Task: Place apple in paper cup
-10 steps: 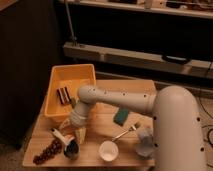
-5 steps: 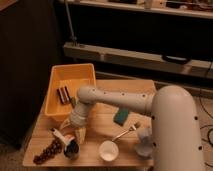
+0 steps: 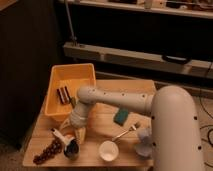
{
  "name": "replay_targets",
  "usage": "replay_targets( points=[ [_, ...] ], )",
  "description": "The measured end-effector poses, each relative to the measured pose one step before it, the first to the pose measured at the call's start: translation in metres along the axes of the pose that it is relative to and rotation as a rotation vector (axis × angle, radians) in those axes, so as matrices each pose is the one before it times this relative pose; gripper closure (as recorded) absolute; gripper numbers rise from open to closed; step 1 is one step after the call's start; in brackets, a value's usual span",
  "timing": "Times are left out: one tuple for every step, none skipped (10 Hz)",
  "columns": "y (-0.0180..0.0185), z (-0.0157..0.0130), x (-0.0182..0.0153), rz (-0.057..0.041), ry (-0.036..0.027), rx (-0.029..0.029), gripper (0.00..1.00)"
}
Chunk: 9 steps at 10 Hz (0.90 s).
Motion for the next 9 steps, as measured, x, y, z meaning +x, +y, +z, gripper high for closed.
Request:
replay_targets(
  points=[
    [0.00026, 0.00031, -0.00003, 0.00186, -0.00100, -0.00051, 0.32],
    [0.00017, 0.00041, -0.00003, 0.00323, -0.00183, -0.00033, 0.41],
    [-0.00028, 0.00027, -0.00019, 0.00284, -0.00137, -0.00029, 0.50],
    [-0.00010, 0.00052, 0.00010, 0.00304, -0.00101, -0.00172, 0.62],
    [-0.00016, 0.00044, 0.00028, 0.00301, -0.00060, -0.00100, 0.72],
    [0.00001, 0.00062, 0.00061, 0.00427, 0.00028, -0.00239, 0.79],
    [0.00166, 0.00098, 0.00110, 0.01049, -0.00264, -0.00599, 0.82],
    [0.00112, -0.00040, 0.00133, 0.00978, -0.00285, -0.00029, 0.82],
    [0.00084, -0.00179, 0.00233, 0.01330, -0.00581, 0.00517, 0.82]
  ],
)
